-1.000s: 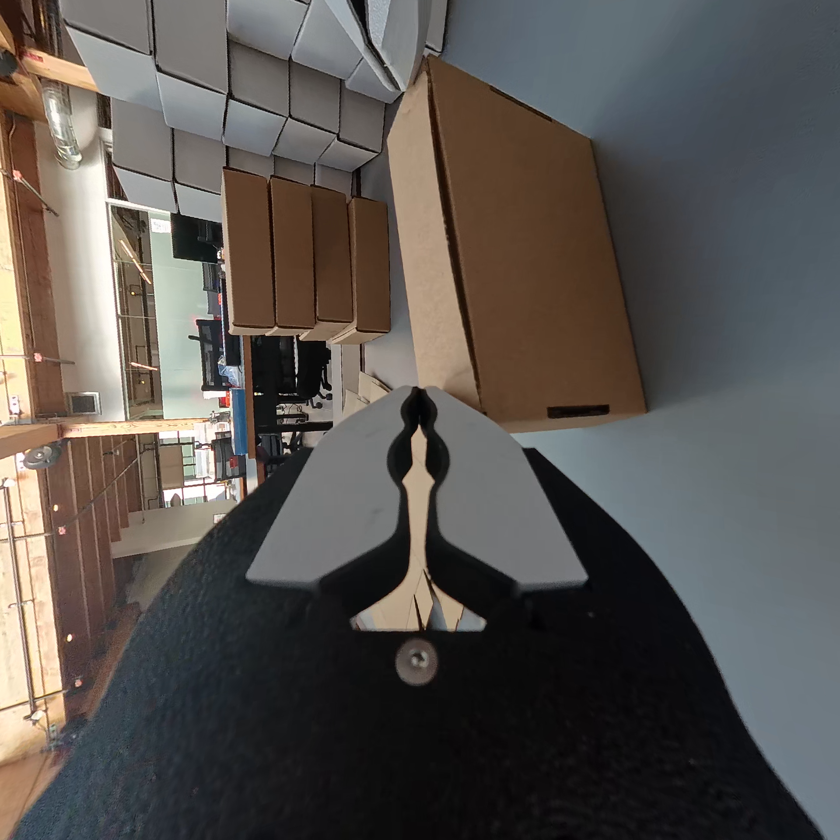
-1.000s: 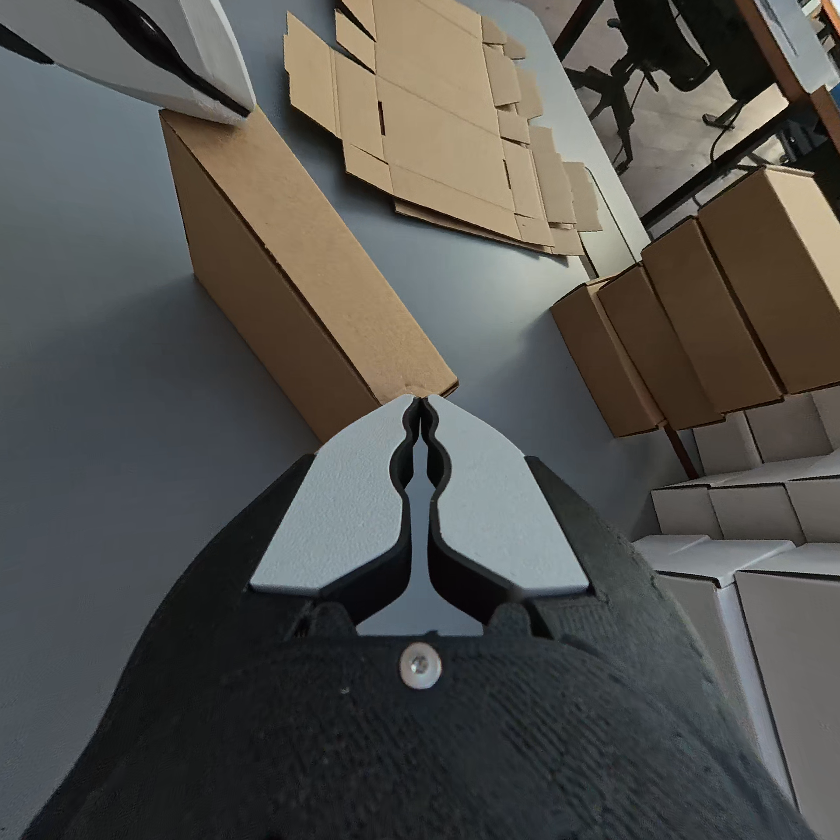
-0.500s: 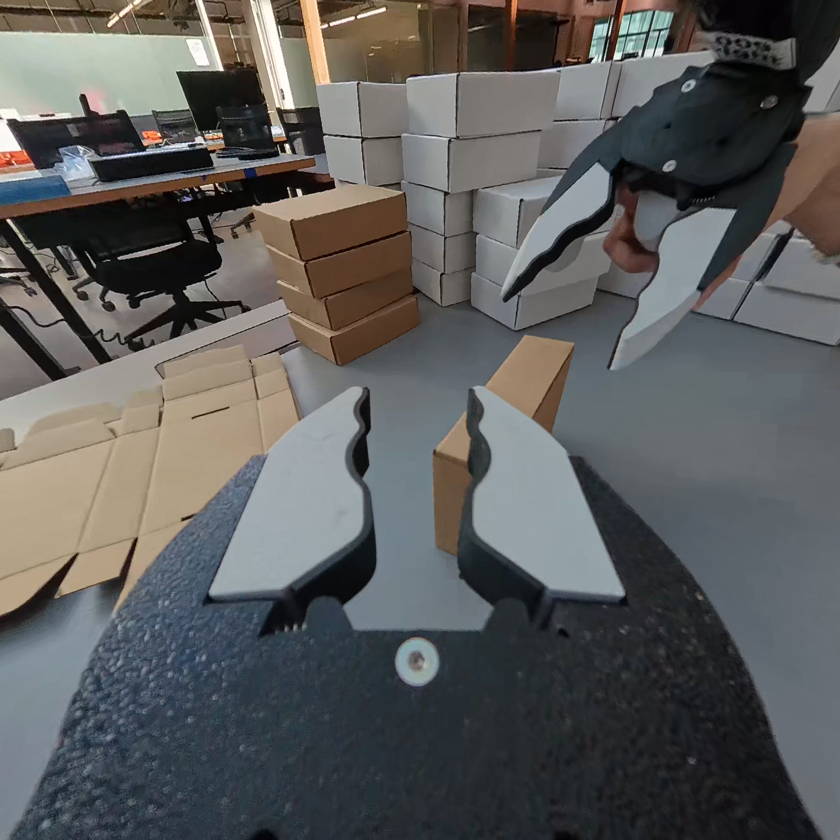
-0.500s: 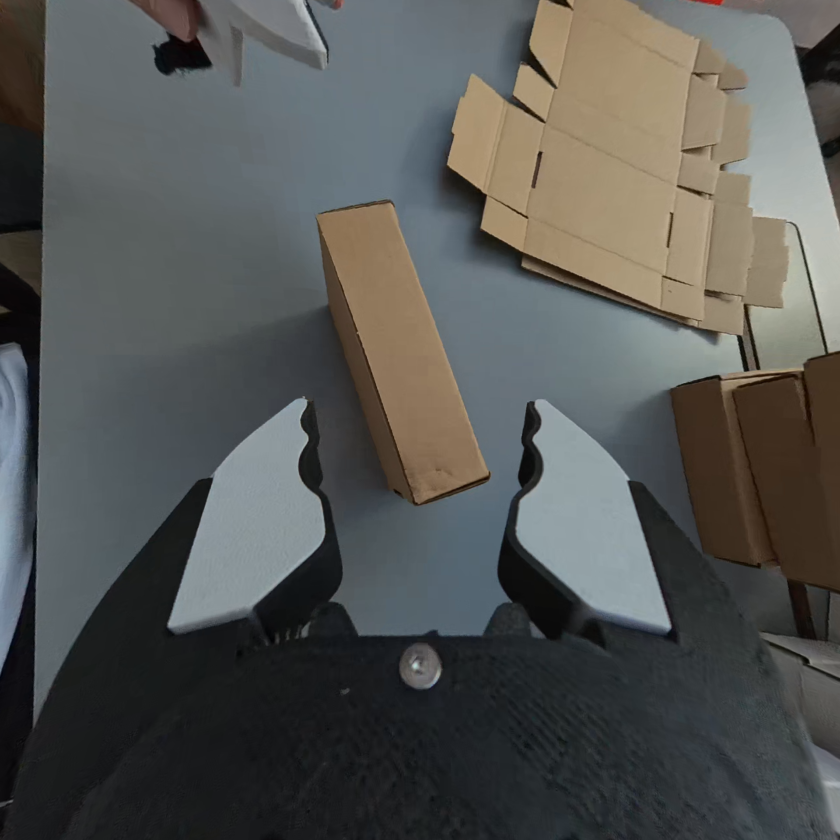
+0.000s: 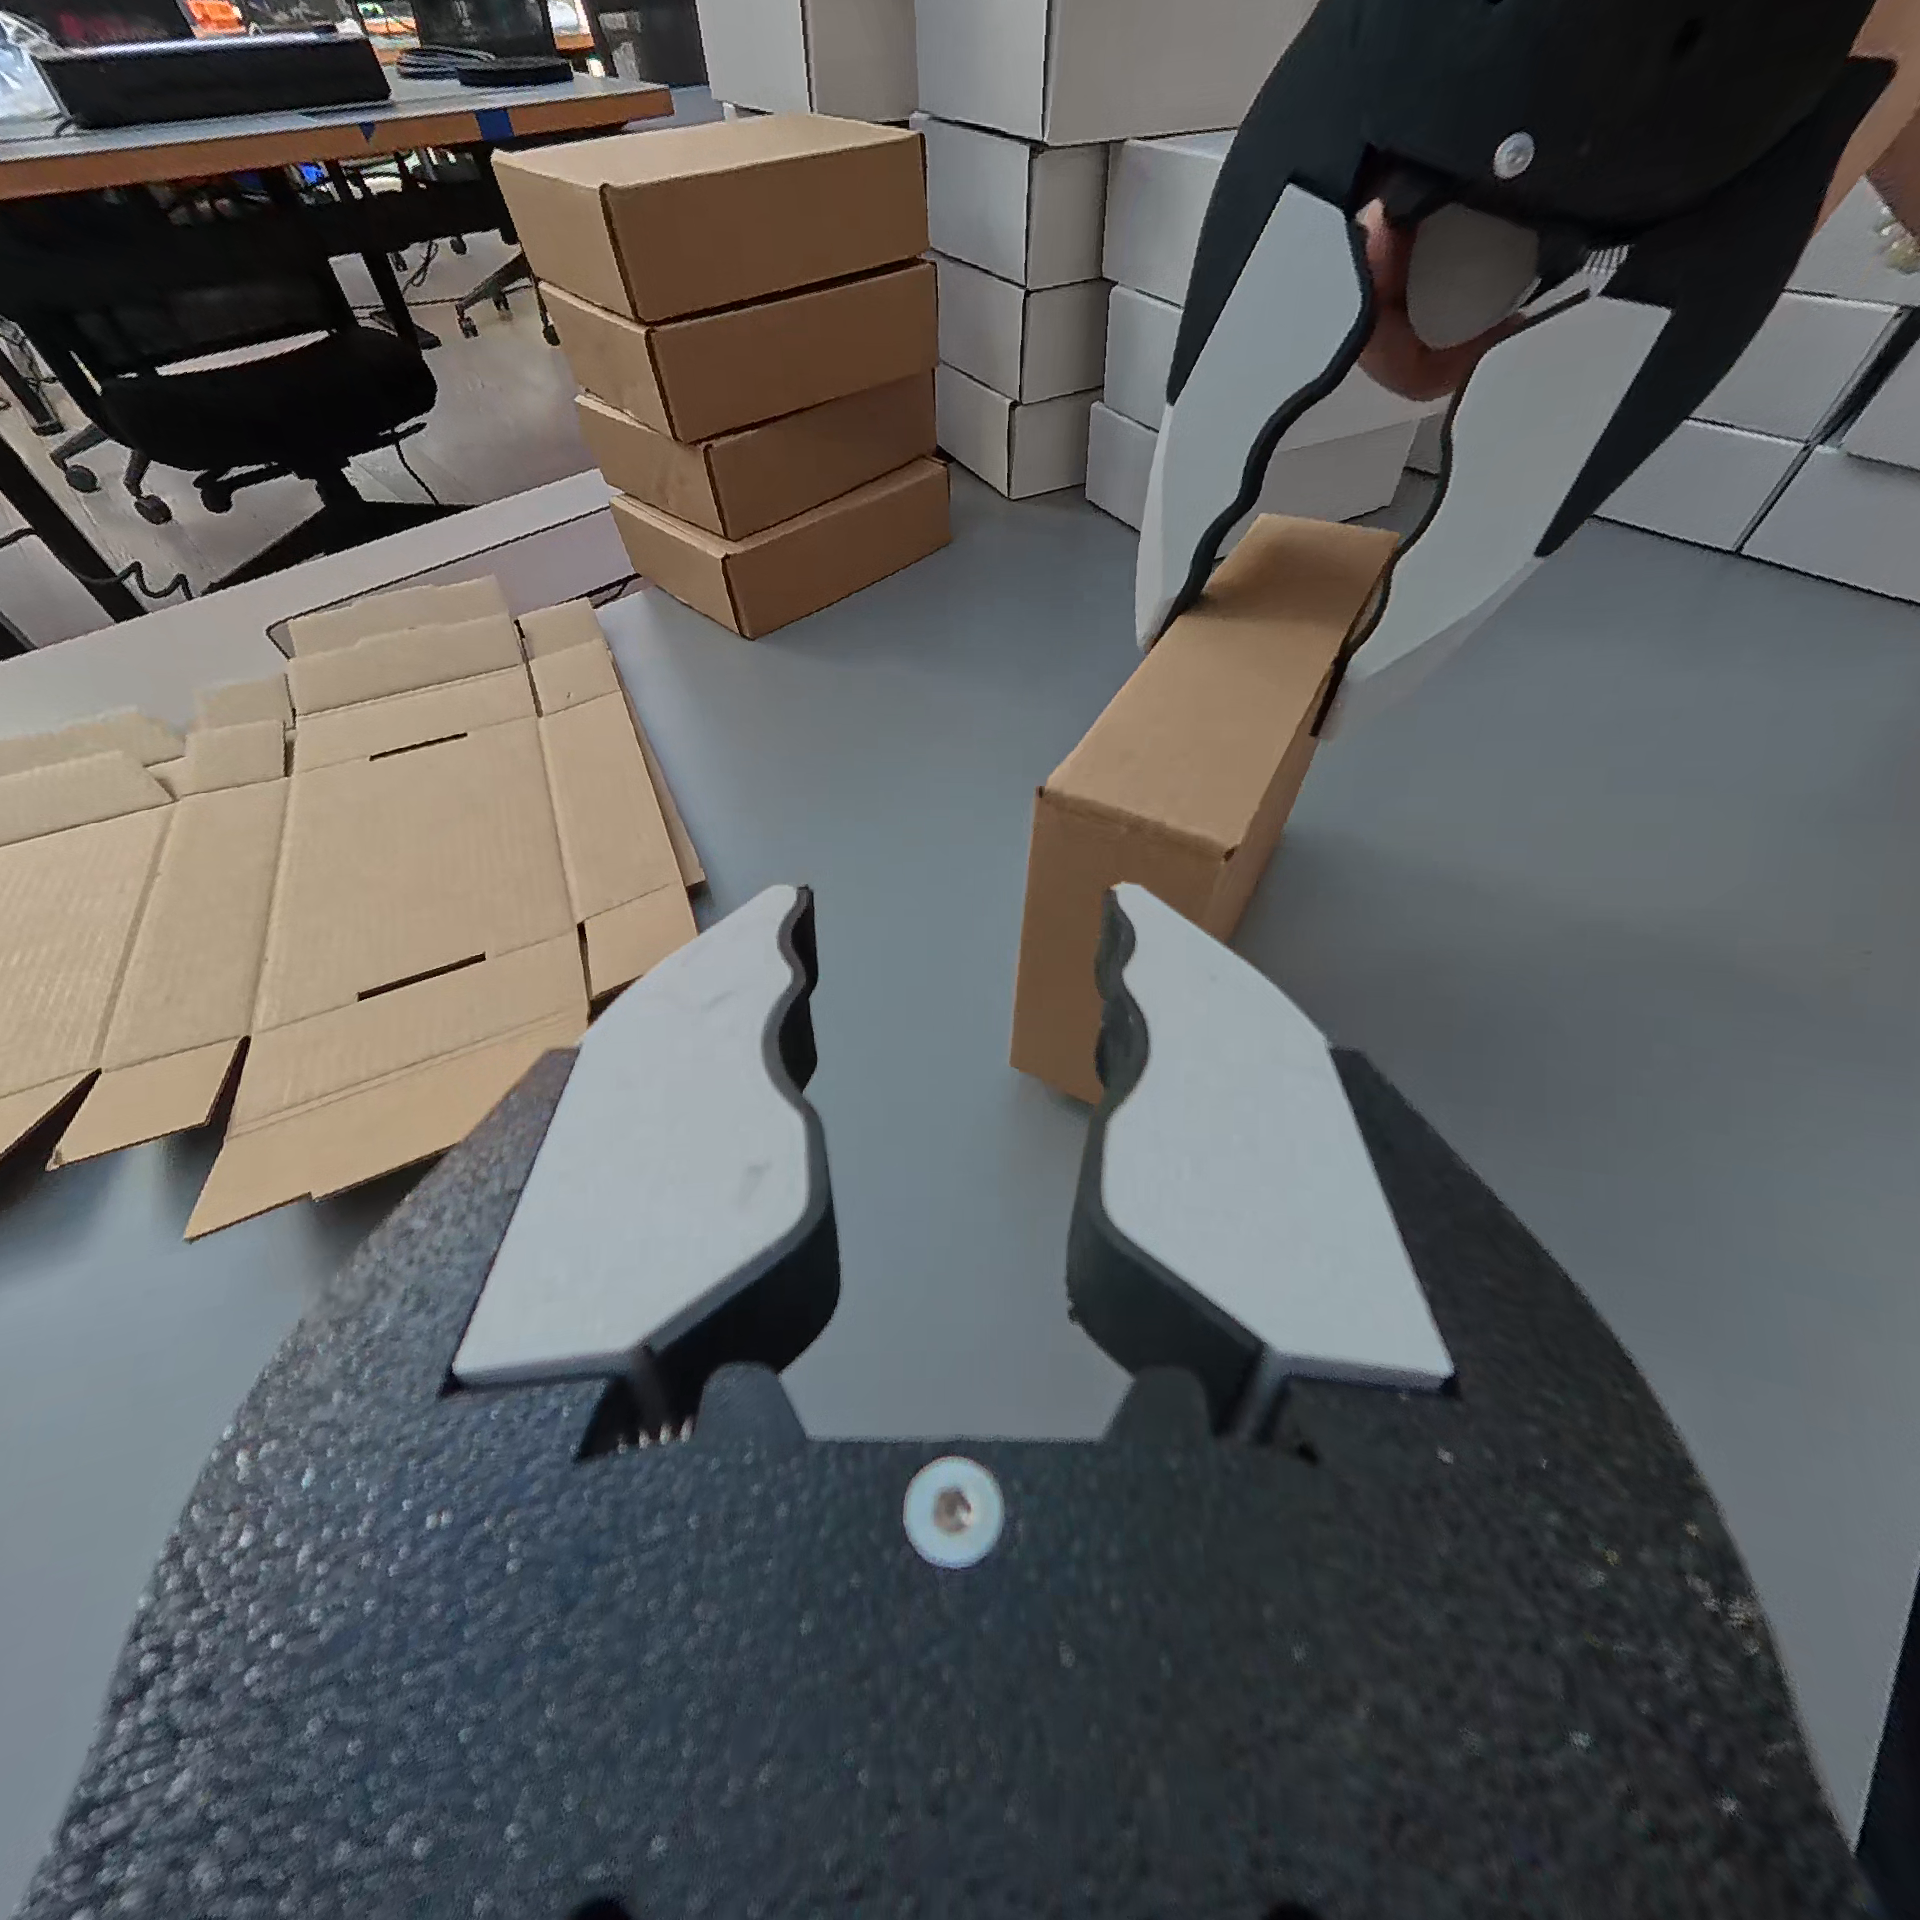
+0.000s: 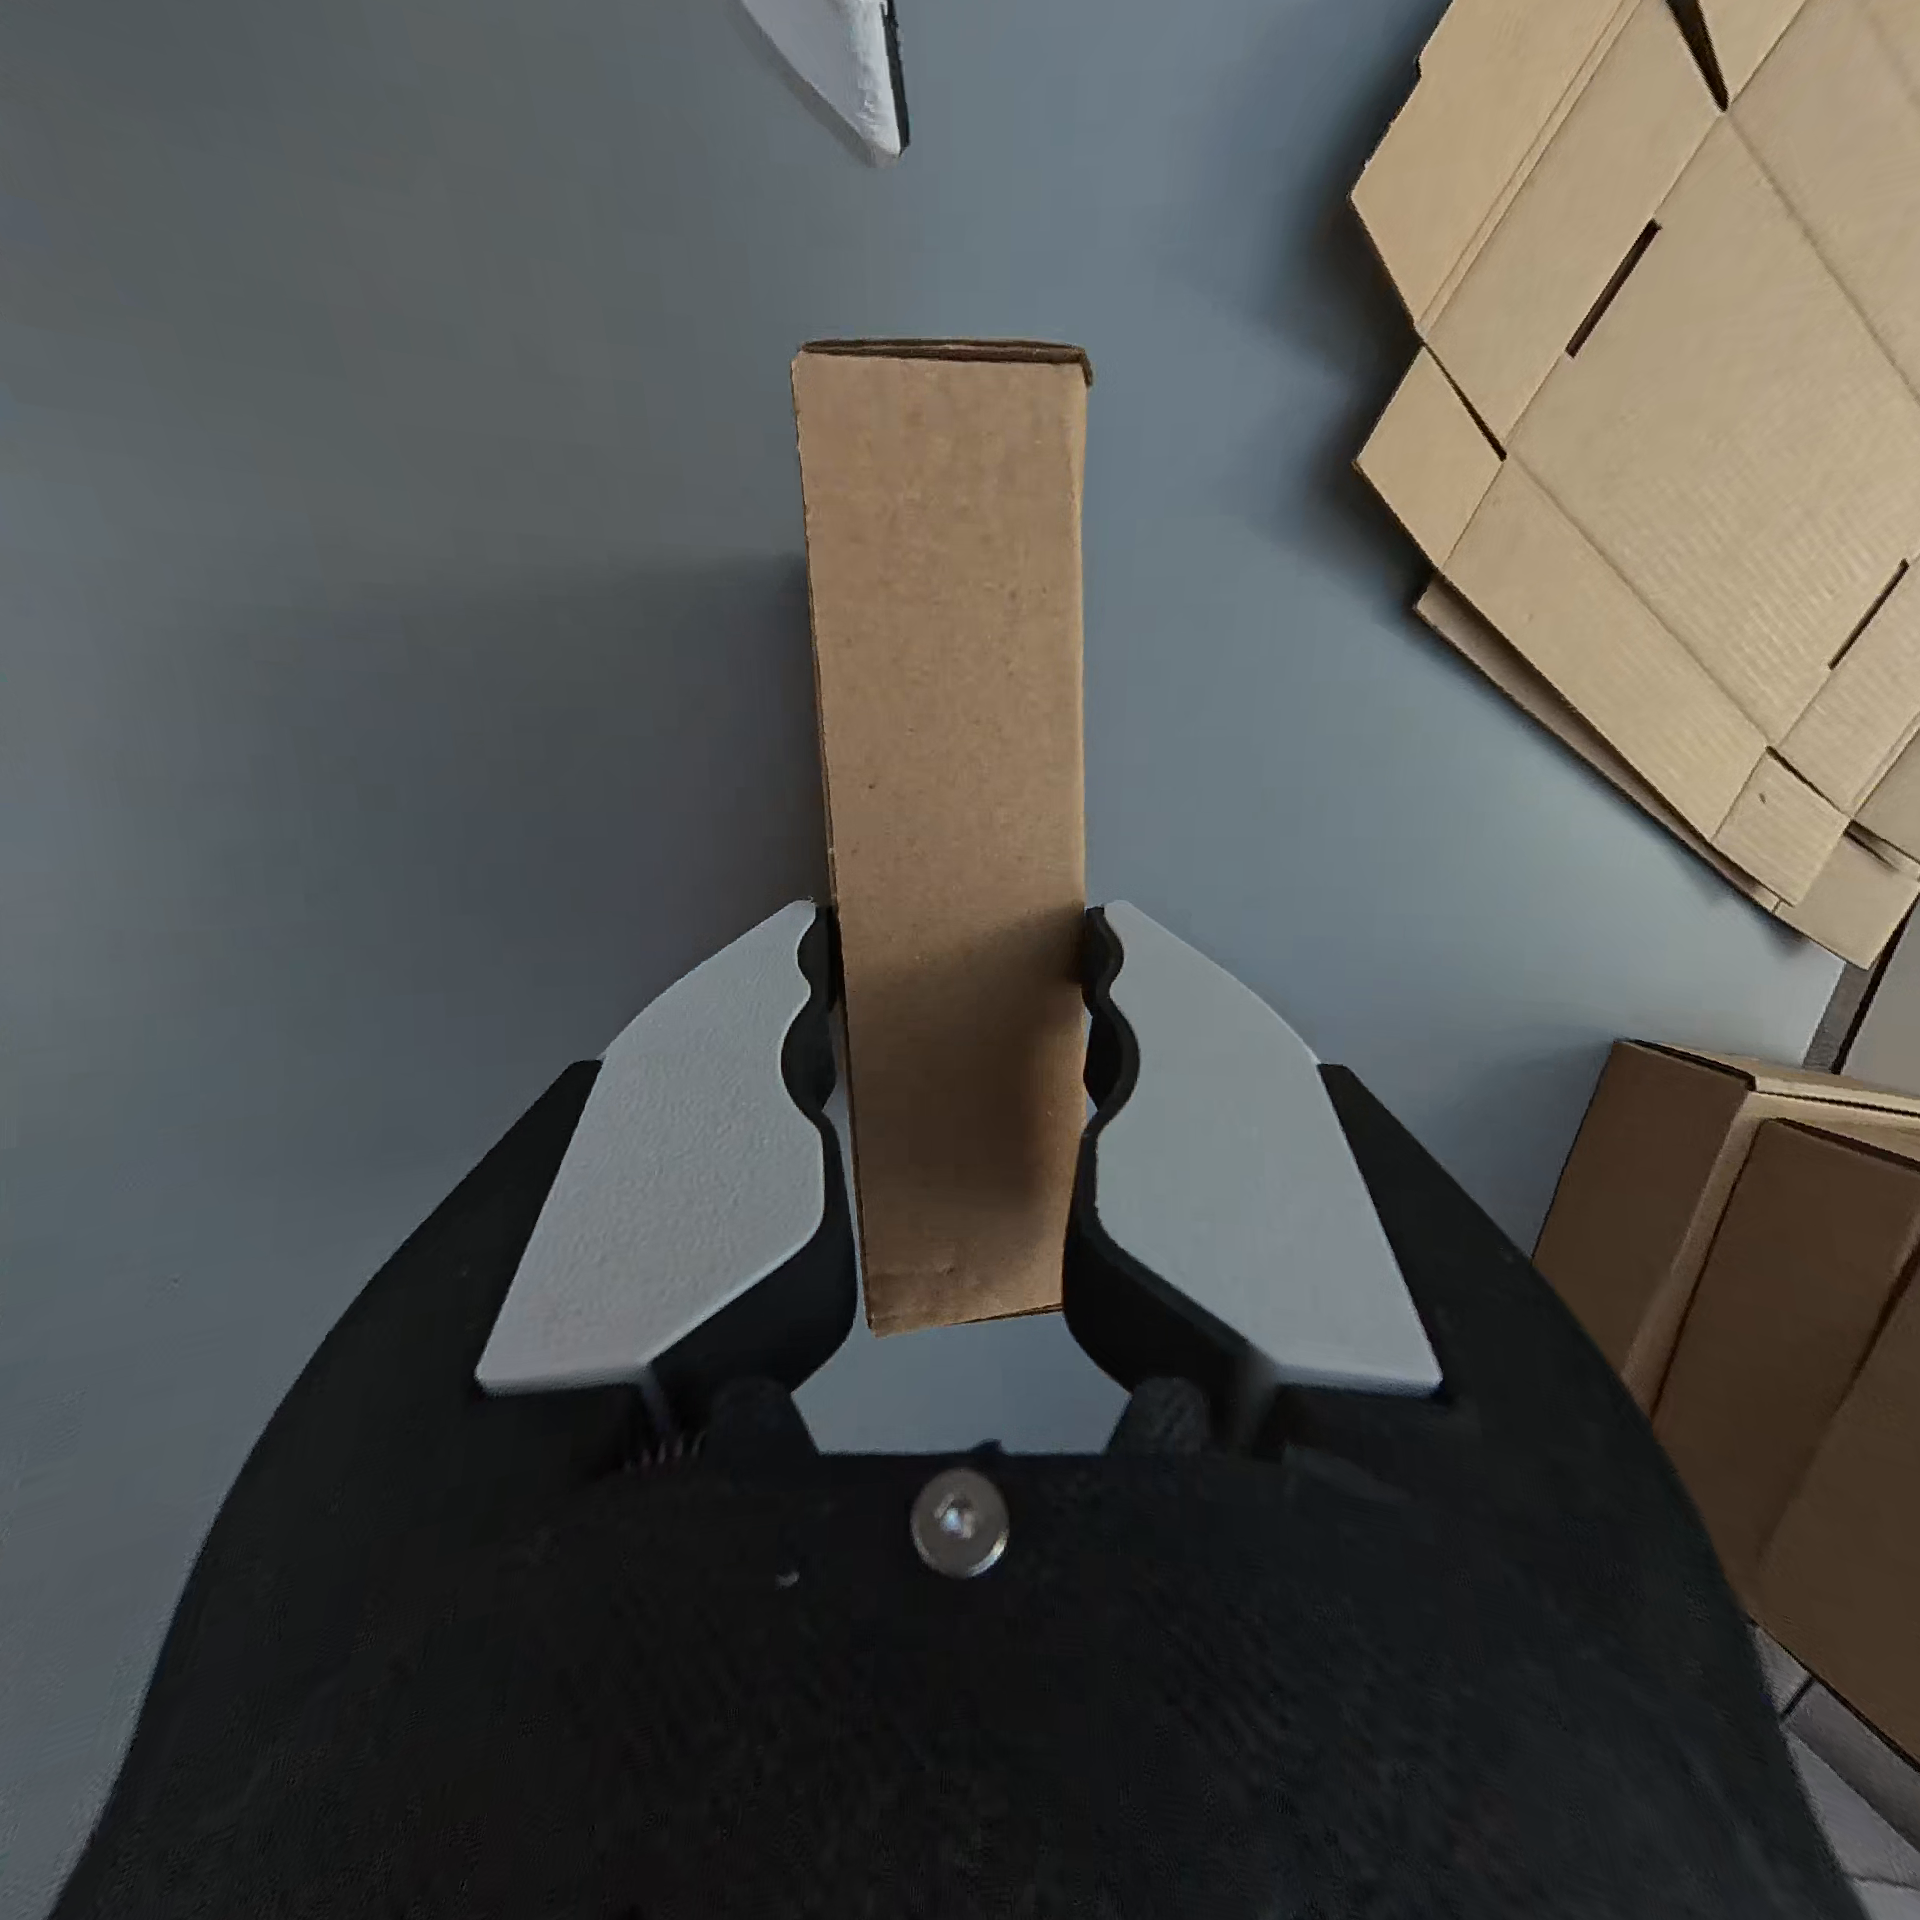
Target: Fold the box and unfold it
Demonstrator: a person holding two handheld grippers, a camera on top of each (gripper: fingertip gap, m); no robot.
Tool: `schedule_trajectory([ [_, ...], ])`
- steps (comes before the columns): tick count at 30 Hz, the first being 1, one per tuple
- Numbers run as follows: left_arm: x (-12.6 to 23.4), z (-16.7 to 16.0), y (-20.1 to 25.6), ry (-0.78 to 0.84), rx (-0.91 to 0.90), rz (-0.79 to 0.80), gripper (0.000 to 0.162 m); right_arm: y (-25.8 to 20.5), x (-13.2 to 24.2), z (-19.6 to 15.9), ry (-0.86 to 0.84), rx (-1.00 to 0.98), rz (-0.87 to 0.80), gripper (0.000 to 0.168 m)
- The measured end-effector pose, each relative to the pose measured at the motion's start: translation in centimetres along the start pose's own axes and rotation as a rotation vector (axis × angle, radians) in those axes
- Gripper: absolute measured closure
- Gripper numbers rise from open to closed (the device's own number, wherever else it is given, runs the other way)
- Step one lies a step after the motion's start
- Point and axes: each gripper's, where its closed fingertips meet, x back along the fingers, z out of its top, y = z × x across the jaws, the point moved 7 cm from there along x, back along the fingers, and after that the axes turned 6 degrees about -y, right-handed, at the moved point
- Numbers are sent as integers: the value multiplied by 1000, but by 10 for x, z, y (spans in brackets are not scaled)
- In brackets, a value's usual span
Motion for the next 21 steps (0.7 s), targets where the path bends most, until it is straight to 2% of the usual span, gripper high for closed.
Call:
schedule_trajectory([
  [3,2,-4,0,3,9,-13,112,15,35,-6,65,-25,-164,122],
  [8,1,-6,2,10,17,-39,114,97,117,-38,-24,-108,-818,122],
  [12,-5,-7,4,-6,0,-48,115,170,143,-72,-153,-112,-1176,123],
  [15,-13,-14,3,-54,-17,-46,115,209,127,-93,-236,-63,-1271,122],
  [21,-21,-25,-1,-94,6,-58,116,241,80,-113,-254,30,-1232,122],
])
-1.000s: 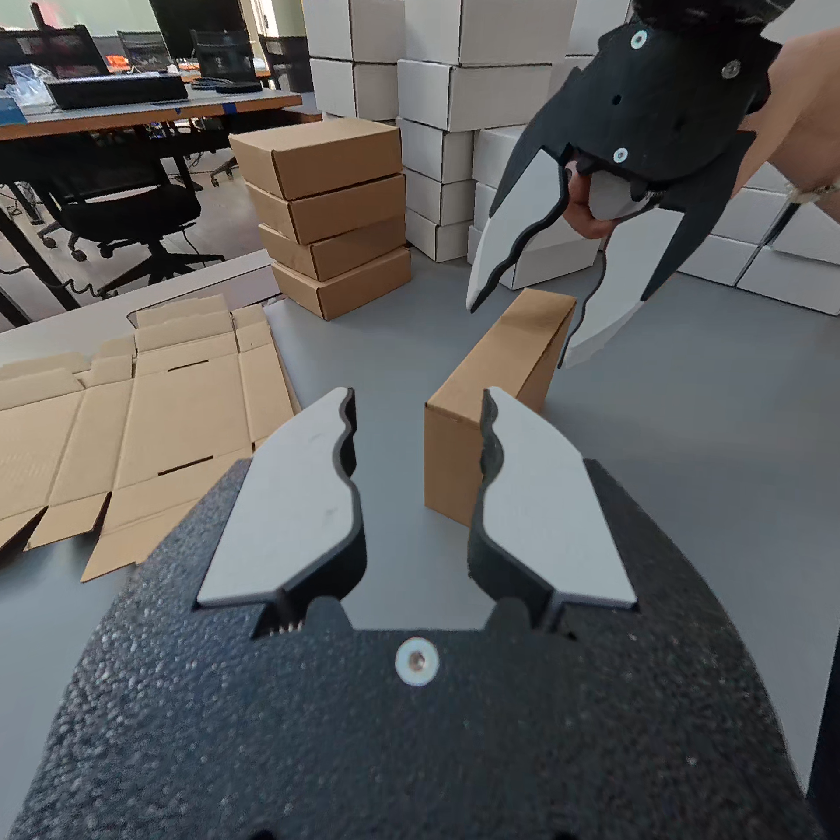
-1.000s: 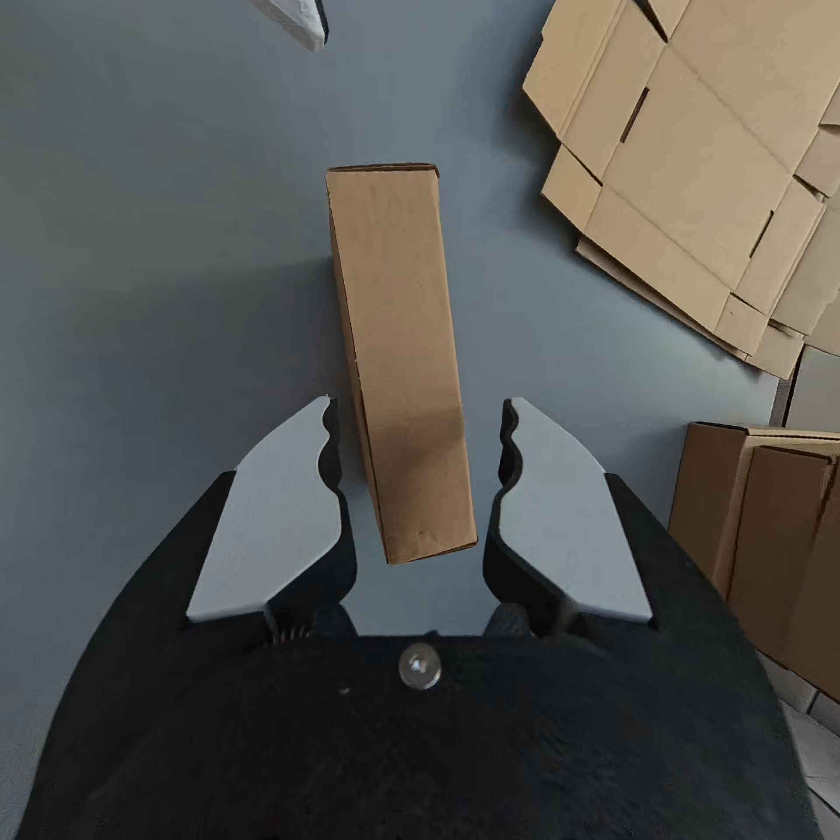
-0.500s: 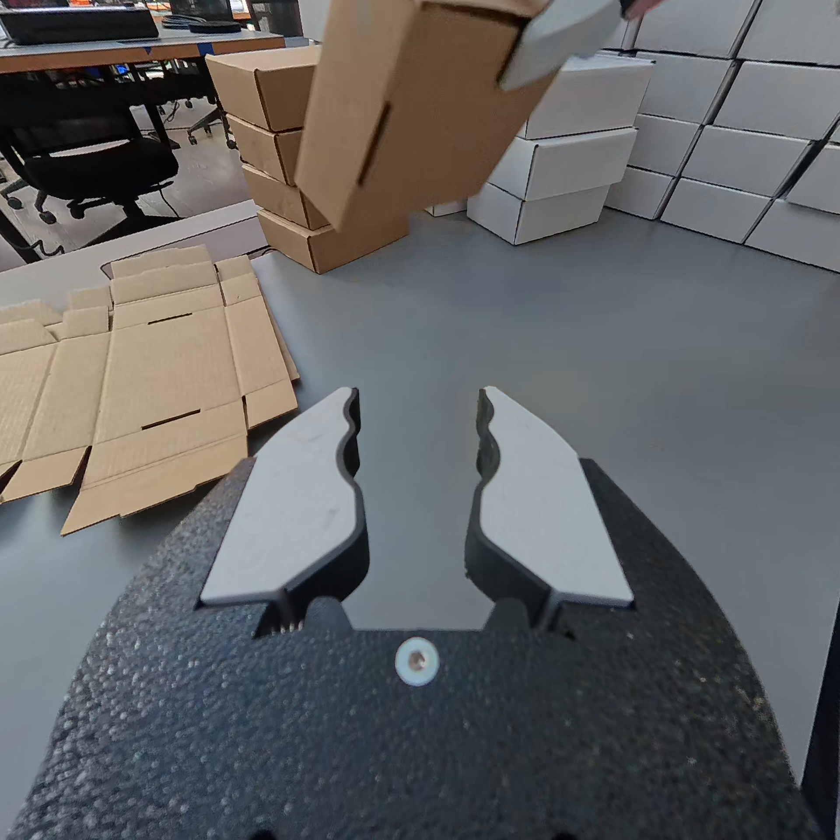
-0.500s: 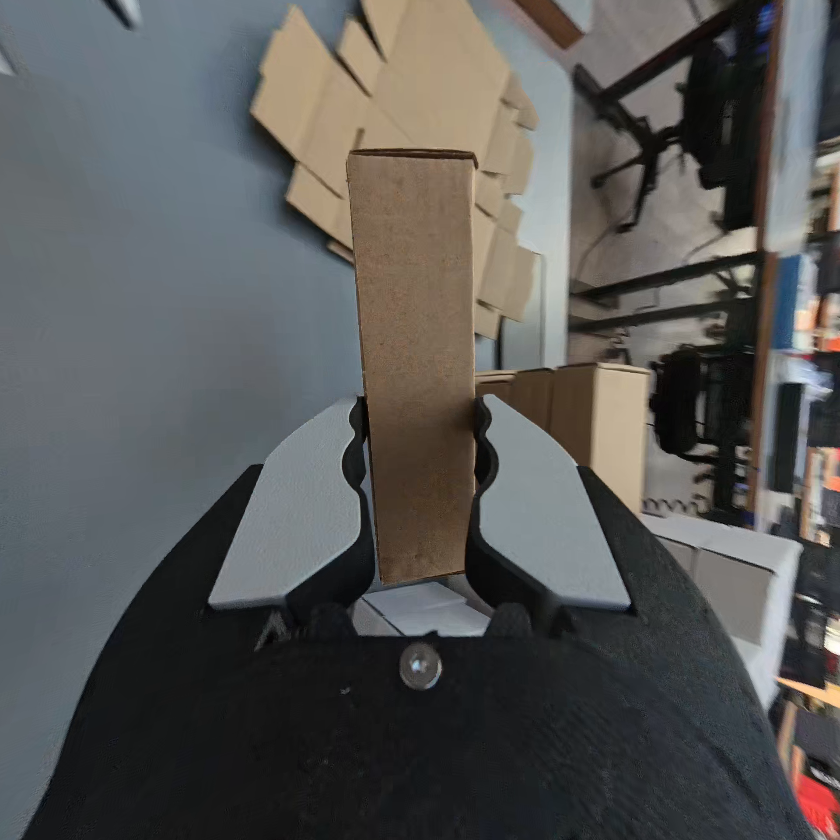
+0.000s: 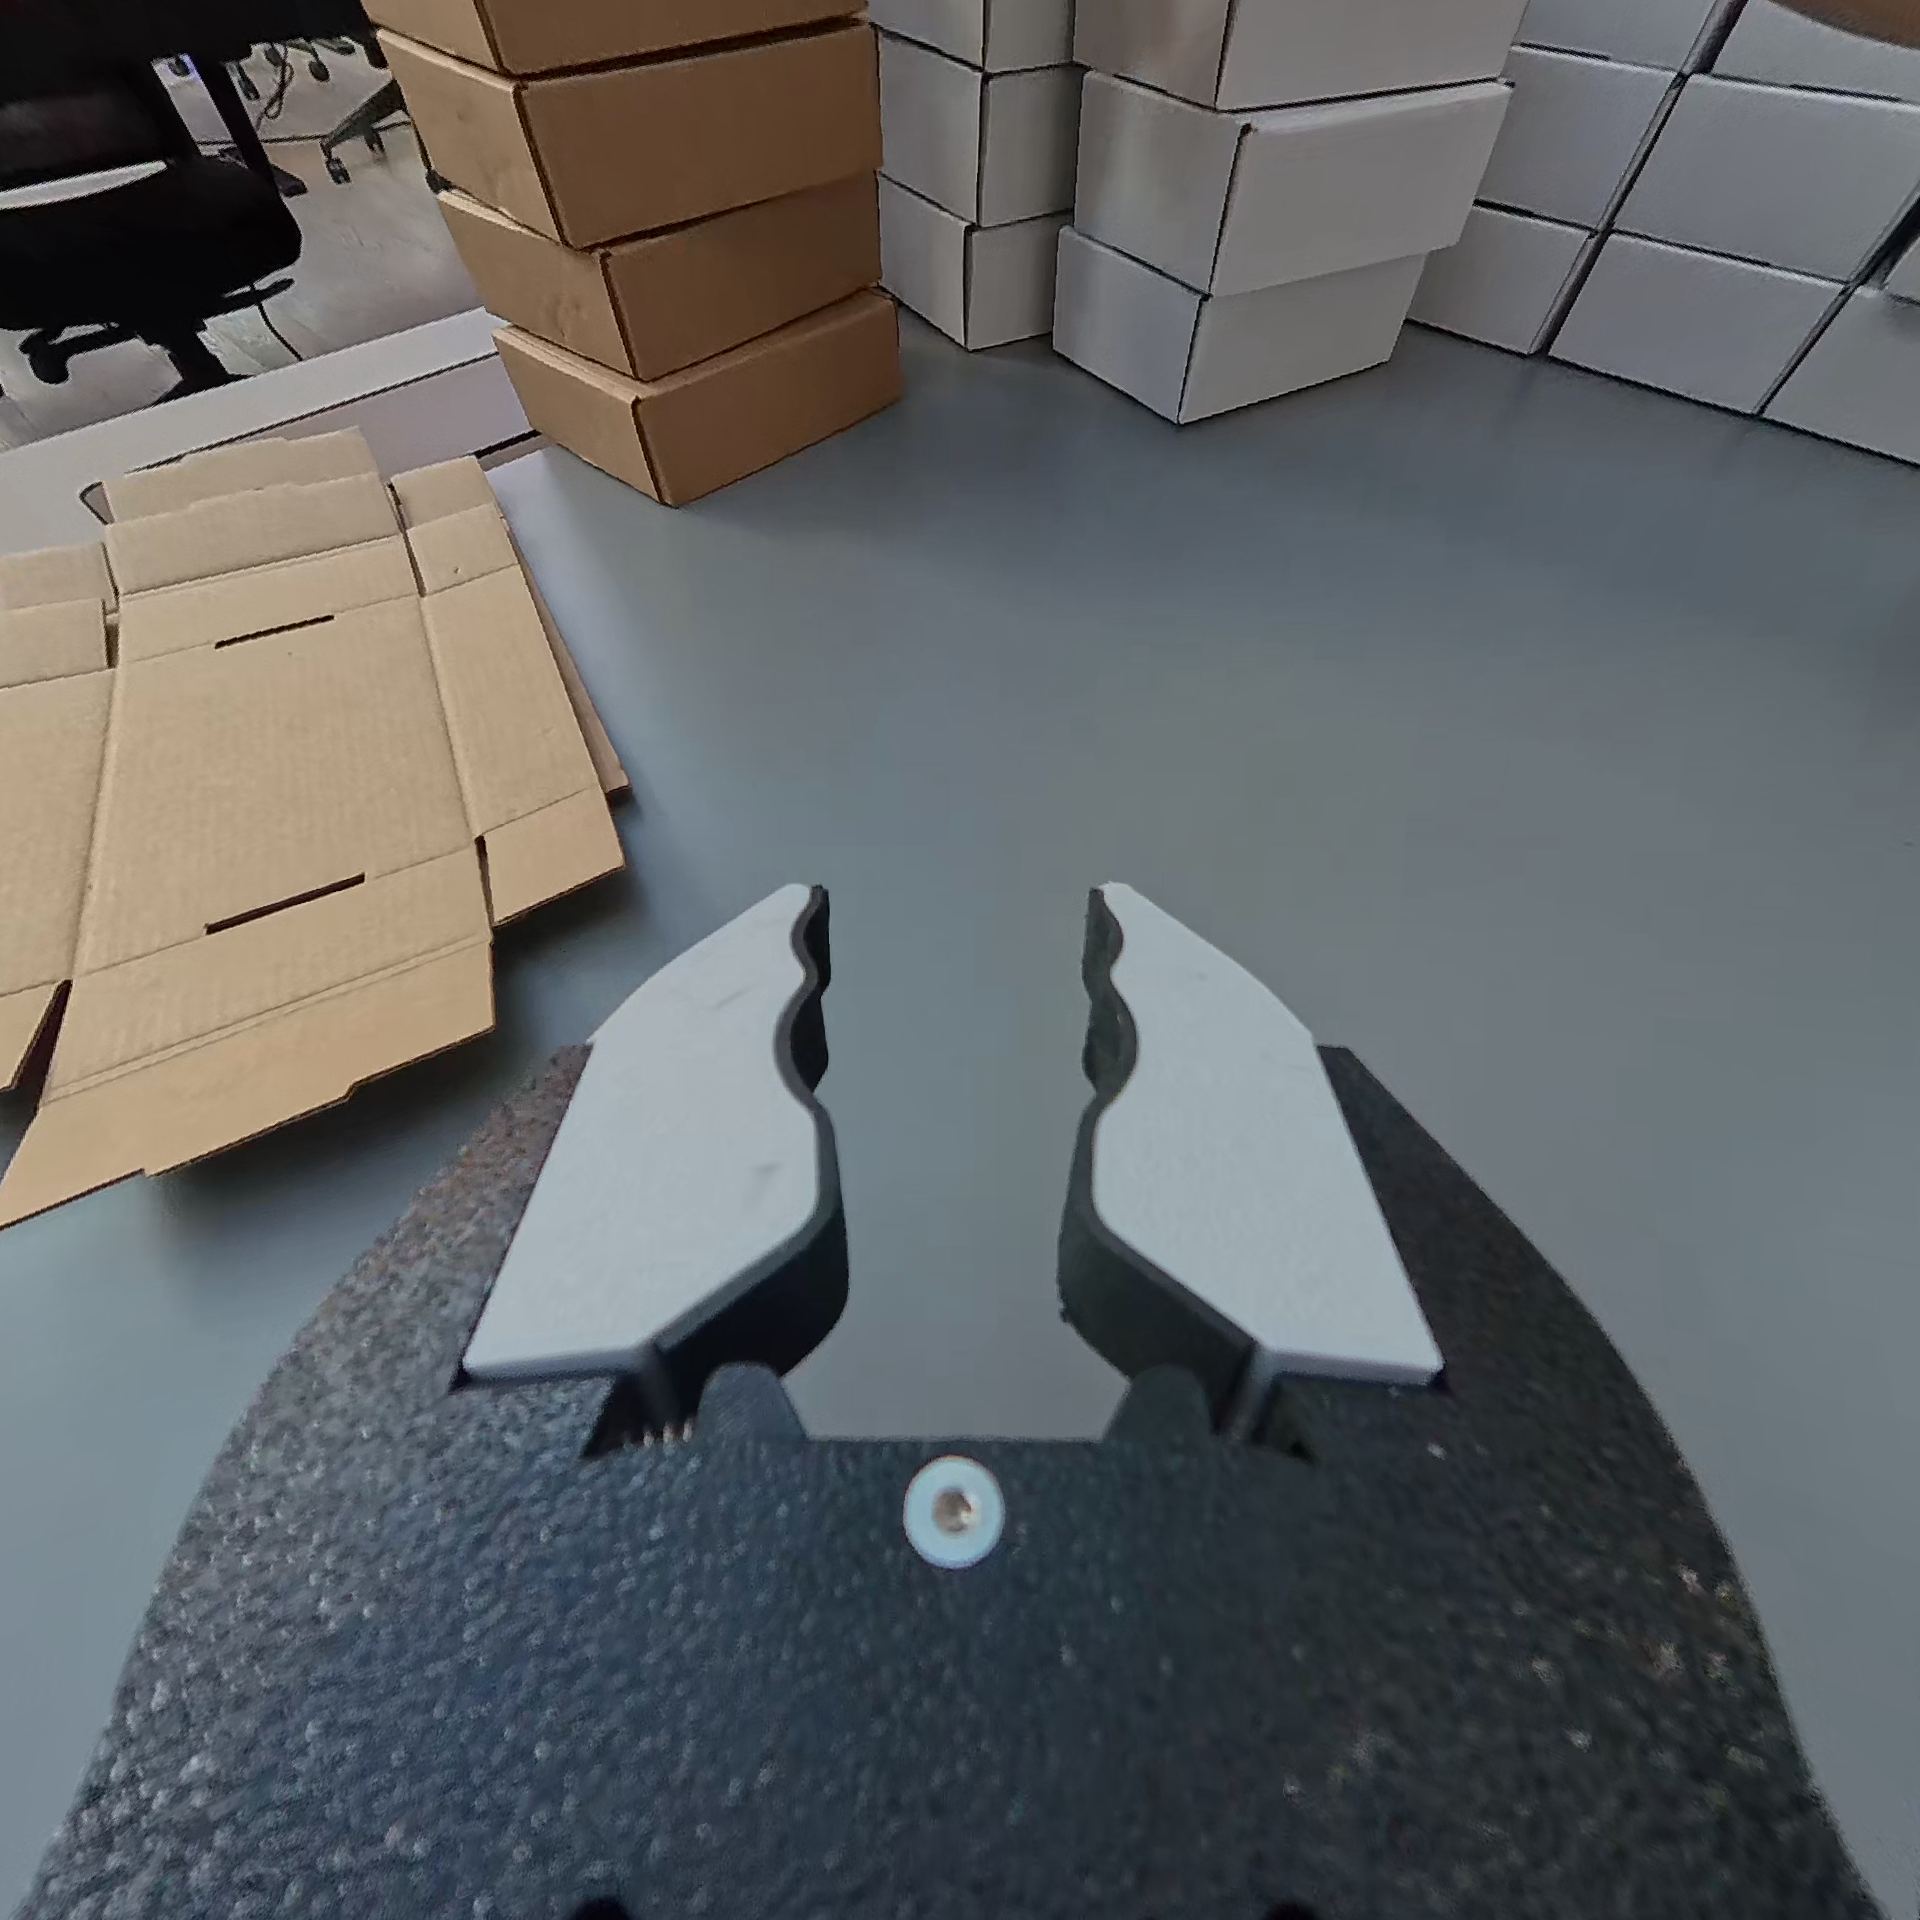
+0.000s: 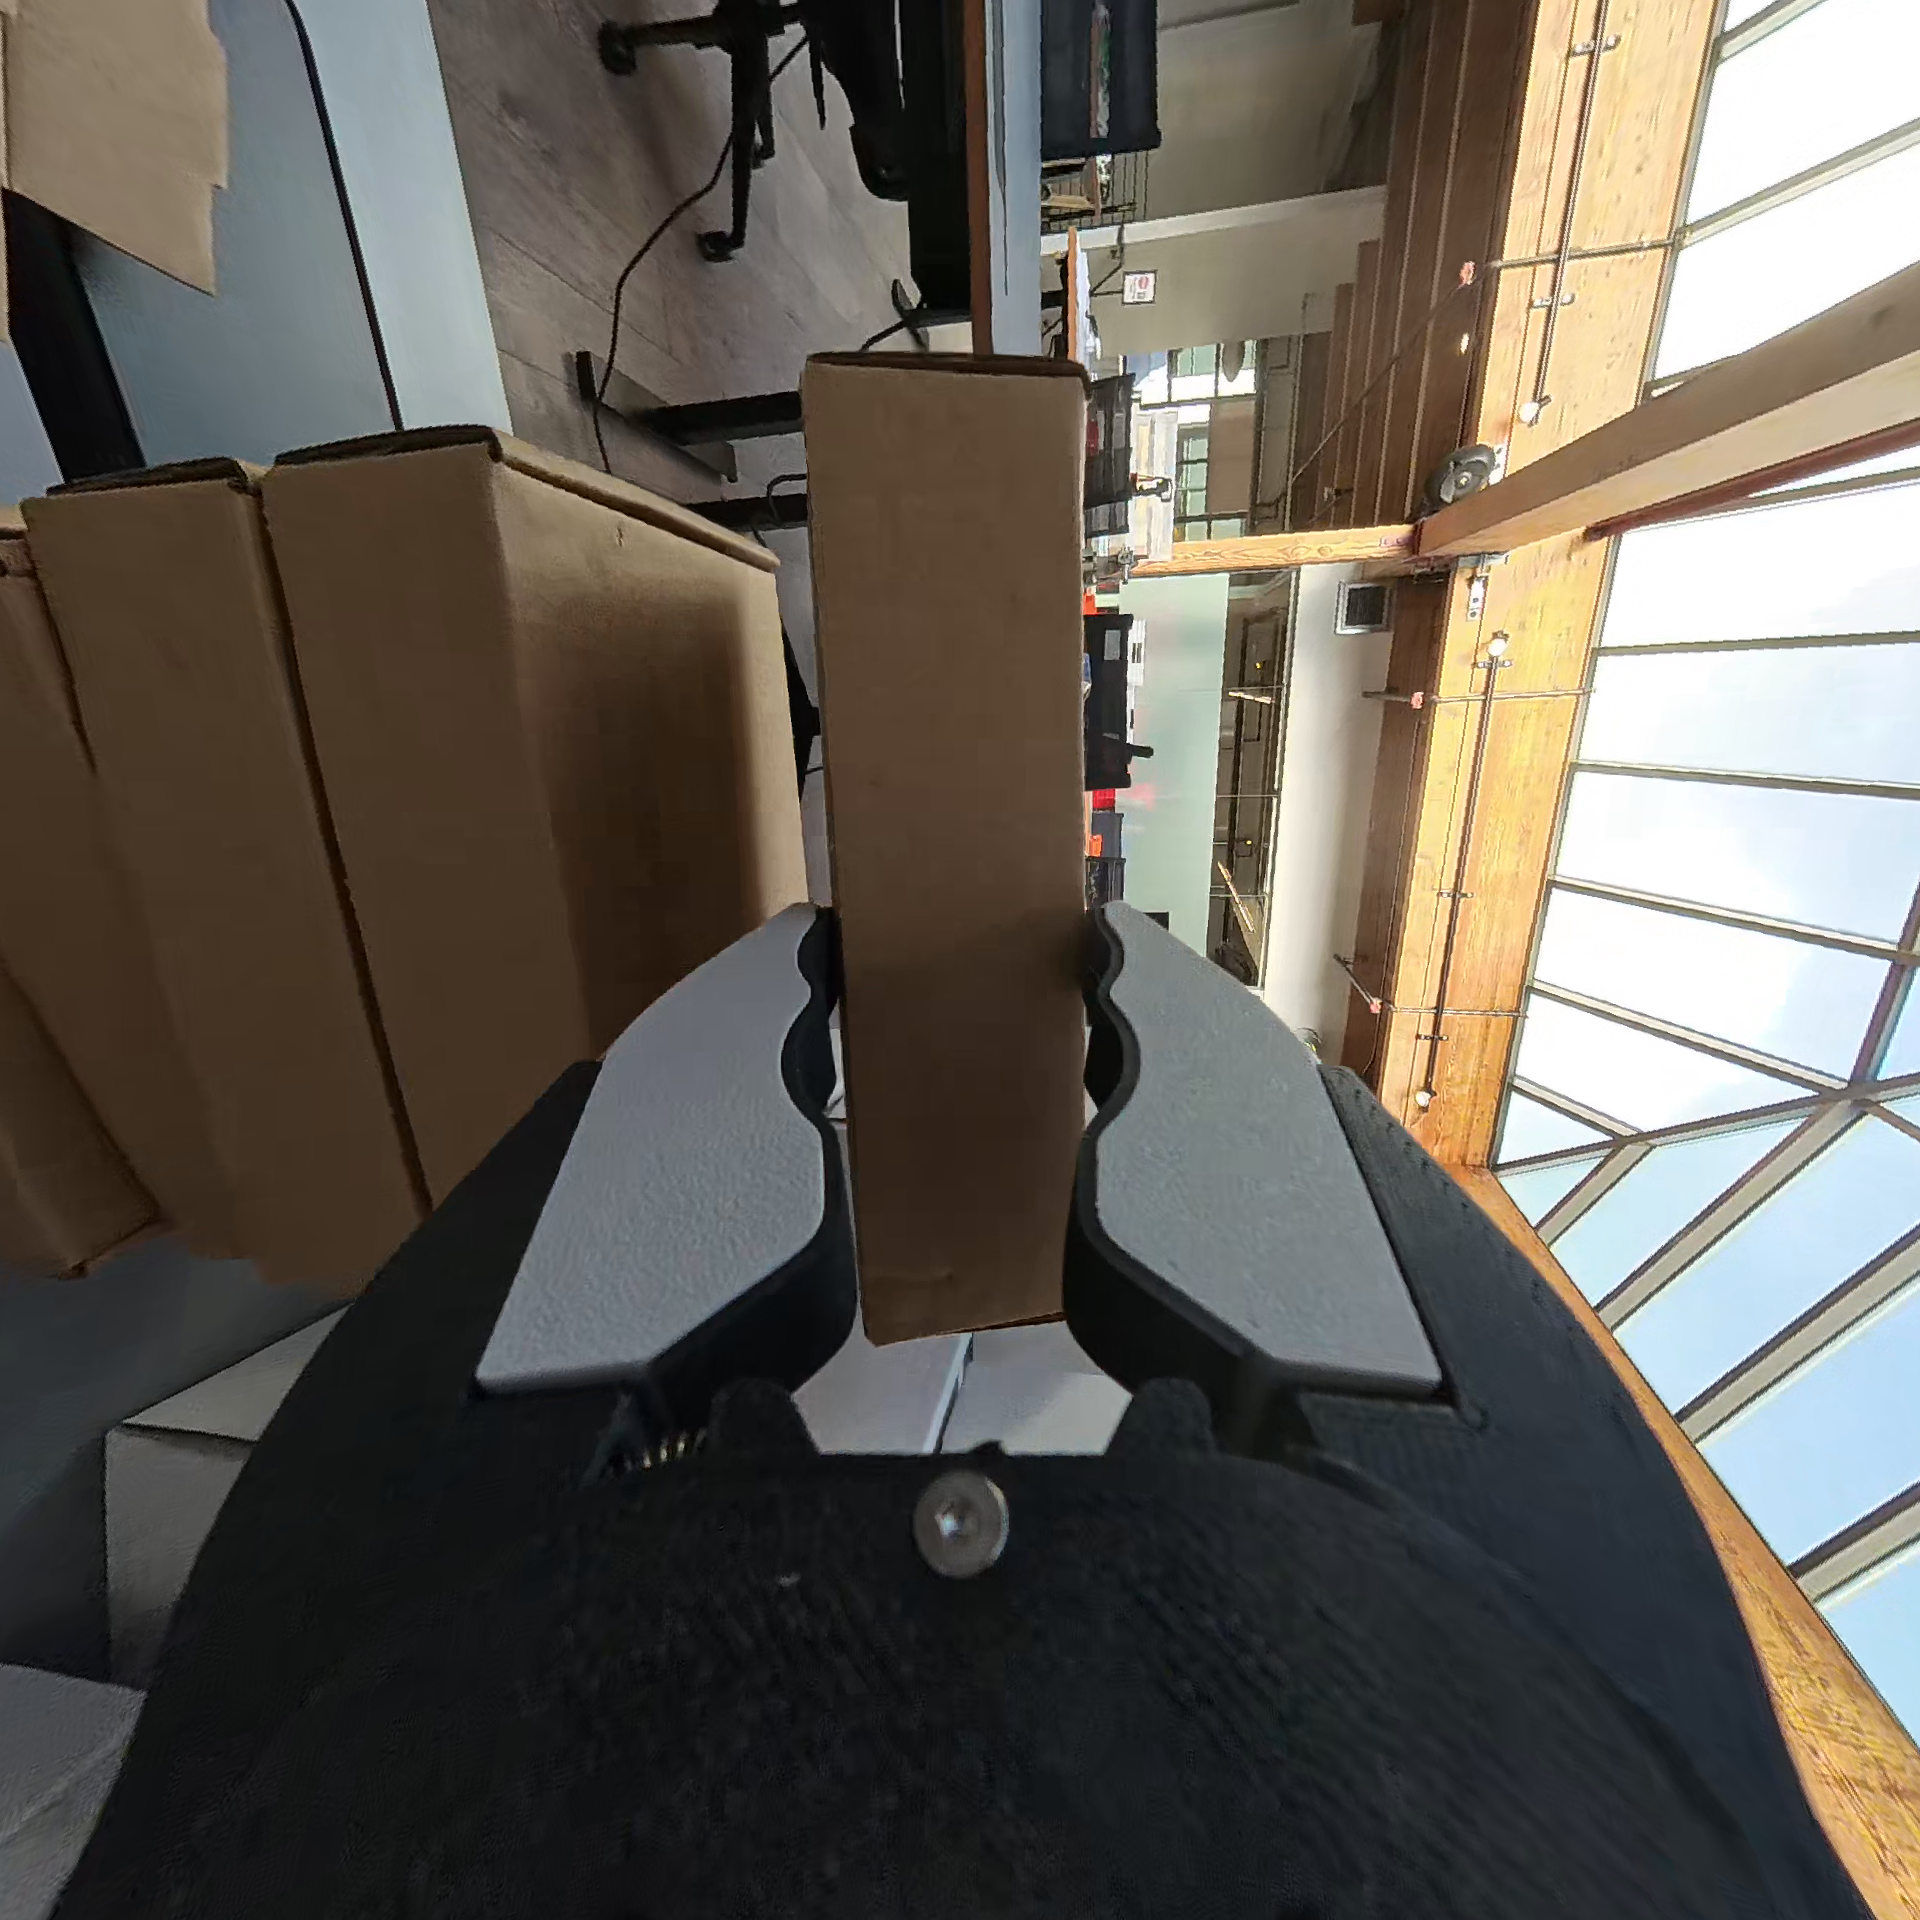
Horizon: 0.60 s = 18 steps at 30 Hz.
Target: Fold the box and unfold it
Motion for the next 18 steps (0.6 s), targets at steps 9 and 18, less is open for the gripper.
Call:
schedule_trajectory([
  [9,-2,-10,-10,-10,50,-27,116,-10,-10,0,39,7,27,123],
  [18,0,-7,-23,-18,44,-12,116,-19,-4,-7,47,15,262,119],
])
